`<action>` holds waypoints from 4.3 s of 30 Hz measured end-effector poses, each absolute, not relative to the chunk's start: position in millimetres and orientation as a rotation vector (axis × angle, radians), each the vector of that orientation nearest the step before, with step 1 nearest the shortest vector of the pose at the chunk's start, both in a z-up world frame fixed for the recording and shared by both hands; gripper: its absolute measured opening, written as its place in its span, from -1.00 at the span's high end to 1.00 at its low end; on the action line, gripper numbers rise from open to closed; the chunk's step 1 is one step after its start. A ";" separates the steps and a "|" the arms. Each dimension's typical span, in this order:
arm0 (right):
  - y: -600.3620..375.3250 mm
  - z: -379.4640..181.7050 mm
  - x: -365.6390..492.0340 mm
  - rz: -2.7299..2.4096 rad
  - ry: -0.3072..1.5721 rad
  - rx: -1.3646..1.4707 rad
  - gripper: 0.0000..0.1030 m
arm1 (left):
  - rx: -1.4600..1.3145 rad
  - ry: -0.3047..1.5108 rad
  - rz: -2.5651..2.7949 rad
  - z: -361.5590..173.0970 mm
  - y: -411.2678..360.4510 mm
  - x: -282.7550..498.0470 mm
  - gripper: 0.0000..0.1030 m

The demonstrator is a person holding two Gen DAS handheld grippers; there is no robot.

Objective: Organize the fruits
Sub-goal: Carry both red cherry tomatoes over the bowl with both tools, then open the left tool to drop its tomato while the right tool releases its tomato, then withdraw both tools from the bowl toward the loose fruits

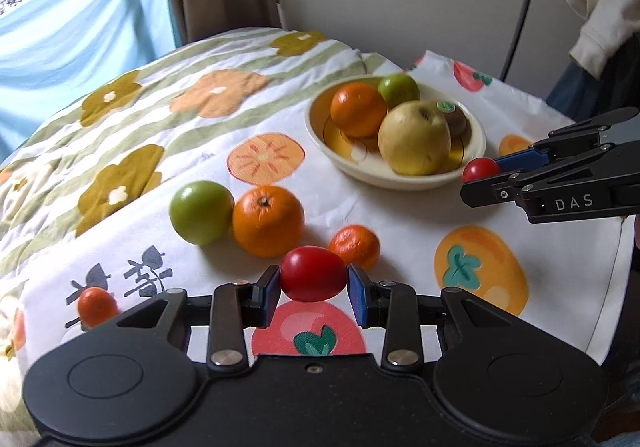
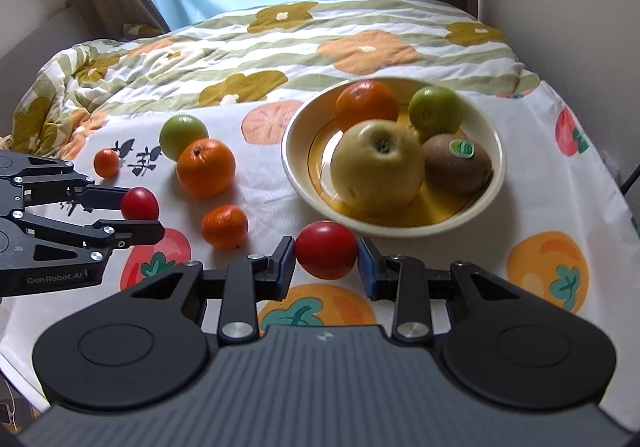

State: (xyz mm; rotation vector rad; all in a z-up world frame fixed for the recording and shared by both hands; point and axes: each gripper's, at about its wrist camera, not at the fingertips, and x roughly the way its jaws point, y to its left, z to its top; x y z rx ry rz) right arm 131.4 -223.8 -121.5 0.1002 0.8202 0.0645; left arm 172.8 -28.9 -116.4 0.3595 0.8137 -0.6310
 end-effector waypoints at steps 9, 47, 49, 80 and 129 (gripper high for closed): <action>-261.0 -92.6 129.8 0.092 0.782 0.086 0.06 | 0.299 0.776 -0.563 -81.9 -61.5 157.1 0.24; -409.8 -89.2 202.8 0.212 0.743 0.074 0.06 | 0.286 0.798 -0.420 -101.9 -240.3 239.3 -0.32; -412.0 -89.6 202.1 0.211 0.745 0.081 0.06 | 0.287 0.771 -0.416 -98.0 -239.6 236.4 -0.57; -373.3 -134.1 250.4 0.287 0.806 0.059 0.02 | 0.185 0.768 -0.274 -89.9 -180.9 196.1 -0.79; -188.1 -32.5 186.1 0.384 0.679 0.007 -1.00 | 0.107 0.644 0.058 -9.4 20.6 118.0 -0.98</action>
